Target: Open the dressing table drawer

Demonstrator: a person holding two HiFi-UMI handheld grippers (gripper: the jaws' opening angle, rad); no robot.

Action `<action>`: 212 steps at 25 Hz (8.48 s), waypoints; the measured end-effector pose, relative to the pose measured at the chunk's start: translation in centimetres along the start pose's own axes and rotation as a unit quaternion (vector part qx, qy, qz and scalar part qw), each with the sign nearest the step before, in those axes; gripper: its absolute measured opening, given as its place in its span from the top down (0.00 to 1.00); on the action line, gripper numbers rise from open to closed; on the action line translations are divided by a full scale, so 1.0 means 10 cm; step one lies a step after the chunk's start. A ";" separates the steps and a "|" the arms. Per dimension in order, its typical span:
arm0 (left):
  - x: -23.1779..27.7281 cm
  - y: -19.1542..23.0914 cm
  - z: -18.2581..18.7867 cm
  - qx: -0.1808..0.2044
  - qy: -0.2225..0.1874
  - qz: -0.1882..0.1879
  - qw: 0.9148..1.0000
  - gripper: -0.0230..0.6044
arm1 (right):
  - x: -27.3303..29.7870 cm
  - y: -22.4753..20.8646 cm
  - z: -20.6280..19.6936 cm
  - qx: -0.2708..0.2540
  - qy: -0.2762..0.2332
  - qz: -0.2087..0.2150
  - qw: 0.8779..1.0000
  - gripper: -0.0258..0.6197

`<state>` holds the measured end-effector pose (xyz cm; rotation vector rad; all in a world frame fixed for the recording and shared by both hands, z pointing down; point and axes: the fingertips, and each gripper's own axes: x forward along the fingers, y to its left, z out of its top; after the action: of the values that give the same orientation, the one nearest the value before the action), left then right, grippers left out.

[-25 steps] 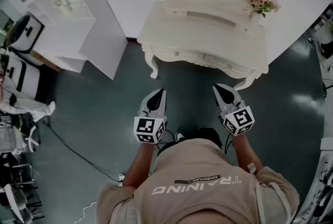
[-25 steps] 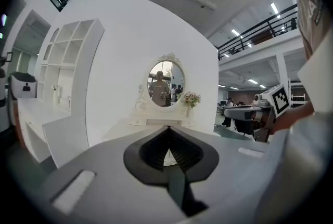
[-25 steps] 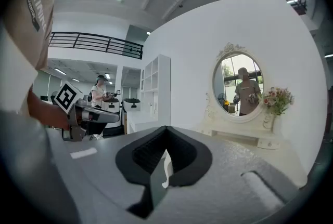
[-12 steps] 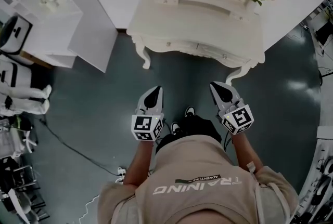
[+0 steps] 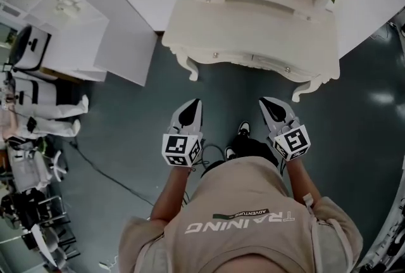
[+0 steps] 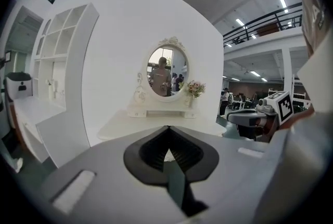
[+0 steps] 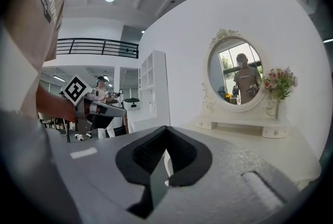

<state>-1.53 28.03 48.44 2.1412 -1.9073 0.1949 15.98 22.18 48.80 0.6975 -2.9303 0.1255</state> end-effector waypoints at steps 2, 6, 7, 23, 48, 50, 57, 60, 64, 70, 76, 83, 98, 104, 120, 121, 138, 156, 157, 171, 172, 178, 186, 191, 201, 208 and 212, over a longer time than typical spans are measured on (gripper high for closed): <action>0.19 -0.04 0.10 0.022 0.006 -0.014 1.000 0.93 | 0.15 -0.15 0.04 0.004 -0.010 0.001 1.000 0.96; 0.58 -0.07 0.35 0.033 0.002 -0.041 0.999 0.93 | 0.41 -0.52 0.08 0.007 -0.026 -0.005 1.000 0.96; 0.66 -0.05 0.42 0.022 -0.003 -0.042 0.999 0.93 | 0.47 -0.62 0.10 0.008 -0.028 -0.009 1.000 0.96; 1.04 0.75 0.50 -0.055 -0.004 0.038 0.998 0.93 | 1.31 -0.95 0.03 0.013 0.024 0.040 0.999 0.96; 2.34 2.30 0.88 0.016 0.019 -0.115 0.993 0.93 | 3.08 -0.97 0.68 -0.005 0.042 -0.080 0.996 0.96; 2.40 2.30 0.83 0.006 0.026 -0.126 0.992 0.93 | 3.11 -0.96 0.67 -0.007 0.051 -0.083 0.995 0.96; 2.68 2.33 0.93 0.002 0.026 -0.140 0.990 0.93 | 3.04 -1.14 0.61 0.000 0.068 -0.111 0.991 0.96; 2.86 2.32 0.99 0.009 0.033 -0.138 0.990 0.93 | 3.10 -1.33 0.54 0.014 0.067 -0.113 0.991 0.96; 3.08 2.32 1.09 0.012 0.047 -0.136 0.989 0.93 | 3.36 -1.62 0.63 0.015 0.055 -0.104 0.993 0.96; 3.60 2.39 1.19 0.033 0.045 -0.113 0.992 0.93 | 3.74 -2.10 0.78 0.003 0.023 -0.067 0.997 0.96; 4.16 2.37 1.11 0.033 0.071 -0.079 0.994 0.93 | 3.81 -2.53 0.78 -0.021 0.022 -0.044 0.999 0.96; 4.57 2.34 0.93 0.020 0.110 -0.055 0.992 0.93 | 3.81 -2.90 0.70 -0.002 0.022 -0.043 0.999 0.96; 5.04 2.51 0.25 -0.003 0.198 -0.032 0.980 0.93 | 3.73 -3.08 0.55 0.016 0.035 -0.054 0.998 0.96; 5.19 2.58 0.02 -0.015 0.235 -0.023 0.972 0.78 | 3.64 -3.16 0.44 0.025 0.054 -0.064 0.996 0.96; 5.64 2.71 -0.16 -0.047 0.248 0.017 0.968 0.76 | 3.57 -3.28 0.24 0.049 0.082 -0.051 0.994 0.96; 5.65 2.70 -0.16 -0.047 0.249 0.018 0.967 0.77 | 3.57 -3.29 0.24 0.047 0.082 -0.050 0.994 0.96; 5.50 2.62 -0.24 -0.032 0.259 0.015 0.965 0.78 | 3.58 -3.33 0.26 0.049 0.076 -0.057 0.994 0.96; 5.26 2.55 -0.34 -0.029 0.269 0.005 0.963 0.78 | 3.54 -3.27 0.21 0.052 0.079 -0.069 0.993 0.96; 5.25 2.55 -0.34 -0.028 0.269 0.004 0.963 0.78 | 3.55 -3.26 0.21 0.053 0.079 -0.069 0.993 0.96; 5.13 2.50 -0.39 -0.037 0.270 -0.003 0.962 0.78 | 3.65 -3.11 0.20 0.051 0.086 -0.069 0.993 0.96; 5.12 2.49 -0.40 -0.039 0.272 -0.005 0.962 0.78 | 3.65 -3.10 0.19 0.052 0.088 -0.070 0.992 0.96; 5.08 2.47 -0.40 -0.032 0.275 -0.011 0.961 0.77 | 3.72 -3.06 0.24 0.052 0.085 -0.074 0.992 0.96; 4.70 2.56 -0.30 -0.028 0.271 -0.022 0.962 0.84 | 3.81 -2.91 0.32 0.060 0.082 -0.070 0.992 0.96; 4.53 2.63 0.15 0.000 0.204 -0.041 0.978 0.94 | 3.89 -2.83 0.53 0.035 0.078 -0.063 0.994 0.96; 4.21 2.71 1.71 0.045 0.007 -0.047 0.998 0.94 | 3.97 -2.76 1.05 -0.038 0.044 -0.068 0.996 0.96; 4.01 2.67 2.40 0.088 -0.042 -0.066 0.993 0.93 | 3.93 -2.69 1.61 -0.076 -0.005 -0.079 0.994 0.96; 4.00 2.65 2.60 0.101 -0.062 -0.070 0.990 0.93 | 3.90 -2.66 1.94 -0.078 -0.042 -0.084 0.993 0.96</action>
<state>-24.73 -20.19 37.50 2.4639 -1.8629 0.2421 -8.47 -20.91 36.55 0.9382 -2.9019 -0.1520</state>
